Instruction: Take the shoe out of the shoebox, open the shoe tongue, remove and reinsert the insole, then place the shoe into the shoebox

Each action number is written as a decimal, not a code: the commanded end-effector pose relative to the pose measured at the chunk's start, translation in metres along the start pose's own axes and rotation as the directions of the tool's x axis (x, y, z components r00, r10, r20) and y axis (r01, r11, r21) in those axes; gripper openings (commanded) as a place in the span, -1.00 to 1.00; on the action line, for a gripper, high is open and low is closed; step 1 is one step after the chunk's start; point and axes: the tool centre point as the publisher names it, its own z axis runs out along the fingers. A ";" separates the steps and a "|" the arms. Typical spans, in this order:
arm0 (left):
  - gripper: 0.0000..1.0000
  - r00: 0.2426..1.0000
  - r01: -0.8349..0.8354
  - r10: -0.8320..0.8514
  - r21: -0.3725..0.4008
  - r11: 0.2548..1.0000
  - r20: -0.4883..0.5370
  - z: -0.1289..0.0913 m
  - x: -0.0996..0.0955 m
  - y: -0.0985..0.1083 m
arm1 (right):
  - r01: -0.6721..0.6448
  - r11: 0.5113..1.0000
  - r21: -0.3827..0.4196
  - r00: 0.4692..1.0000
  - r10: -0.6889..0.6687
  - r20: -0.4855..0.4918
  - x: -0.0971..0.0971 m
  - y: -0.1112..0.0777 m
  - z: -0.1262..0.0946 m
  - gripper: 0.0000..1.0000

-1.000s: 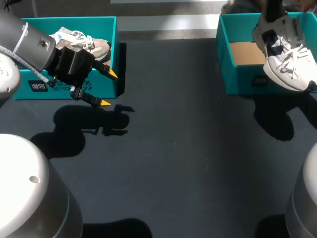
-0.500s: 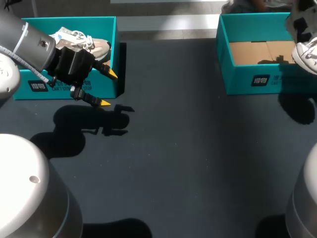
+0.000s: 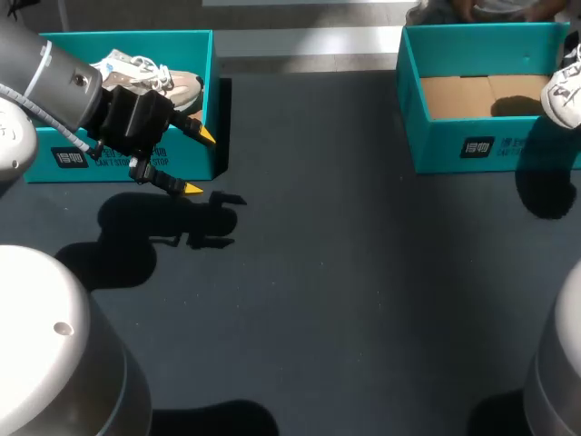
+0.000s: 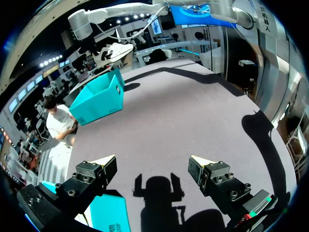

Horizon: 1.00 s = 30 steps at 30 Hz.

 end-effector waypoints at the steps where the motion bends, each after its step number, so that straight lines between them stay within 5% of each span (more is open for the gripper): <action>1: 1.00 1.000 0.000 0.000 -0.003 1.000 0.000 0.000 0.001 0.000 | -0.378 0.913 0.153 0.920 0.388 -0.045 0.006 -0.006 -0.009 -1.00; 8: 1.00 1.000 0.000 0.000 -0.003 1.000 0.000 0.000 0.001 0.000 | -0.652 0.731 0.201 0.747 0.664 0.010 0.010 -0.018 -0.005 -1.00; 17: 1.00 1.000 0.000 0.000 -0.003 1.000 0.000 0.000 0.001 0.000 | -0.832 0.489 0.262 0.508 0.861 0.005 0.019 -0.050 -0.005 -1.00; 30: 1.00 1.000 0.000 0.000 -0.003 1.000 0.000 0.000 0.001 0.000 | -0.835 0.468 0.289 0.491 0.871 0.006 0.022 -0.058 -0.003 -1.00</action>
